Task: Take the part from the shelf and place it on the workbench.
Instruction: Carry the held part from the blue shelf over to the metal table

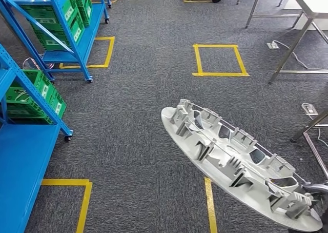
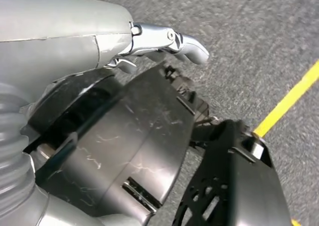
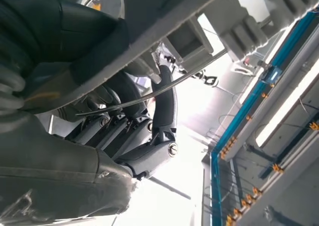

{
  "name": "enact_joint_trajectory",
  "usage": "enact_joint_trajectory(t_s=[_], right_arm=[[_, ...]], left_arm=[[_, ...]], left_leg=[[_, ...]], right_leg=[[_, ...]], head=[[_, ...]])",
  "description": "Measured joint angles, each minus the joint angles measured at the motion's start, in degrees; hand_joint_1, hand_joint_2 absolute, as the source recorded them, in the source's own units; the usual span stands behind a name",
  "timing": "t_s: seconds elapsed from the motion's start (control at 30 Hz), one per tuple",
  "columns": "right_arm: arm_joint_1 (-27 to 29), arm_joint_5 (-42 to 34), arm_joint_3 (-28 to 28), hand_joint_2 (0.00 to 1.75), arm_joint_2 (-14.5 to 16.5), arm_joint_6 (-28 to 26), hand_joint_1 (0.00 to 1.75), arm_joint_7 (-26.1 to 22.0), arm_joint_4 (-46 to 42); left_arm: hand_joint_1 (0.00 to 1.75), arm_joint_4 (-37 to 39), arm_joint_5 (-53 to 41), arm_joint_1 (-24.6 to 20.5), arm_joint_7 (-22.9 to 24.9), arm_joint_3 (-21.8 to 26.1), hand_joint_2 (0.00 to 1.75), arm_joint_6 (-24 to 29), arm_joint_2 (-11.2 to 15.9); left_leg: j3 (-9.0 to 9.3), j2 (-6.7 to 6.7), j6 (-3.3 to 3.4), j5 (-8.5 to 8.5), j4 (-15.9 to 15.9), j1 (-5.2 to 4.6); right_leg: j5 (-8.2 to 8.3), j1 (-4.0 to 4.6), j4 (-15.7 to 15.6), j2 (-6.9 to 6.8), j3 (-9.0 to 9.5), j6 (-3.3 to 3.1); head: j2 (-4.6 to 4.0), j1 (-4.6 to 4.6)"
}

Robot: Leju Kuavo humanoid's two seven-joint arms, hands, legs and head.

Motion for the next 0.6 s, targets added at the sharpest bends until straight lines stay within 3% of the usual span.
enact_joint_trajectory(t_s=[0.03,0.07,0.1,0.13,0.17,0.23,0.3,0.33,0.4,0.47,0.53,0.6], right_arm=[[-0.1,0.0,0.0,1.75,0.0,0.0,1.75,0.0,0.0],[-0.1,0.0,0.0,1.75,0.0,0.0,1.75,0.0,0.0],[-0.2,0.0,0.0,1.75,0.0,0.0,1.75,0.0,0.0],[-0.1,0.0,0.0,1.75,0.0,0.0,1.75,0.0,0.0],[-0.1,0.0,0.0,1.75,0.0,0.0,1.75,0.0,0.0],[-0.2,0.1,0.0,1.75,0.0,0.0,1.75,-0.1,0.0],[-0.2,0.4,0.0,1.75,0.0,-0.1,1.75,-0.3,0.0],[-0.3,0.6,0.0,1.75,0.0,-0.2,1.75,-0.4,0.0],[-0.2,1.0,0.0,1.75,0.0,-0.5,1.75,-0.8,0.0],[-0.3,1.5,0.0,1.75,0.0,-0.9,1.75,-1.0,-0.1],[-0.4,2.4,0.0,1.75,0.0,-1.6,1.75,-1.3,-0.2],[-0.5,4.2,0.0,1.75,0.0,-2.6,1.75,-1.5,-0.2]], left_arm=[[0.00,0.0,0.0,0.1,0.0,0.0,1.75,0.0,0.0],[0.00,0.1,0.0,0.1,0.0,0.0,1.75,0.0,0.1],[0.00,0.1,0.0,0.2,0.0,0.0,1.75,0.0,0.2],[0.00,0.2,0.0,0.2,0.0,0.0,1.75,0.0,0.2],[0.00,0.2,0.1,0.2,0.0,-0.1,1.75,0.0,0.2],[0.00,0.2,0.3,0.1,0.0,-0.2,1.75,0.1,0.3],[0.00,0.3,0.8,0.1,0.0,-0.5,1.75,0.3,0.3],[0.00,0.3,1.2,0.1,0.0,-0.7,1.75,0.5,0.4],[0.00,0.3,2.2,-0.1,0.1,-1.3,1.75,1.0,0.5],[0.00,0.3,3.4,-0.3,0.3,-2.1,1.75,1.5,0.7],[0.00,0.4,5.0,-0.4,0.7,-3.2,1.75,2.1,1.0],[0.00,0.4,7.2,-0.4,1.2,-4.6,1.75,2.9,1.4]], left_leg=[[-0.04,0.80,0.12,-0.01,0.0,-0.07],[-0.07,1.67,0.18,-0.03,0.0,-0.13],[-0.09,2.53,0.18,-0.04,0.0,-0.16],[-0.10,3.35,0.15,-0.06,0.0,-0.17],[-0.06,4.08,0.10,-0.10,0.1,-0.16],[0.18,5.30,-0.25,-0.30,0.1,-0.24],[0.45,6.22,-0.84,-0.54,0.3,-0.50],[0.52,6.64,-1.16,-0.56,0.3,-0.62],[0.56,7.41,-1.78,-0.60,0.3,-0.50],[-0.10,6.00,-2.36,-2.11,2.0,-0.26],[-2.90,3.24,-2.62,-5.69,8.1,-0.13],[-6.53,2.02,-2.54,-8.43,15.3,-0.17]], right_leg=[[-2.17,0.02,3.8,-1.61,-1.69,0.26],[-4.02,-0.09,7.7,-2.35,-3.36,0.51],[-5.01,-0.23,10.4,-2.67,-4.43,0.70],[-4.96,-0.36,11.2,-2.88,-4.51,0.87],[-3.87,-0.48,9.6,-3.12,-3.39,0.99],[-0.65,-0.56,1.7,-5.06,1.26,1.11],[1.15,-0.46,-3.9,-6.82,4.64,0.66],[1.27,-0.34,-4.6,-7.05,5.01,0.29],[1.56,-0.26,-4.5,-5.81,4.69,-0.58],[1.88,-0.35,-4.7,-4.67,4.54,-1.46],[2.18,-0.40,-4.9,-3.45,4.41,-2.11],[2.34,-0.27,-4.9,-2.07,4.15,-2.42]], head=[[0.01,0.13],[0.01,0.14],[0.01,0.13],[0.01,0.14],[0.01,0.14],[0.01,0.16],[0.01,0.05],[0.01,0.01],[0.00,-0.07],[0.00,-0.13],[0.00,-0.25],[0.00,-0.28]])
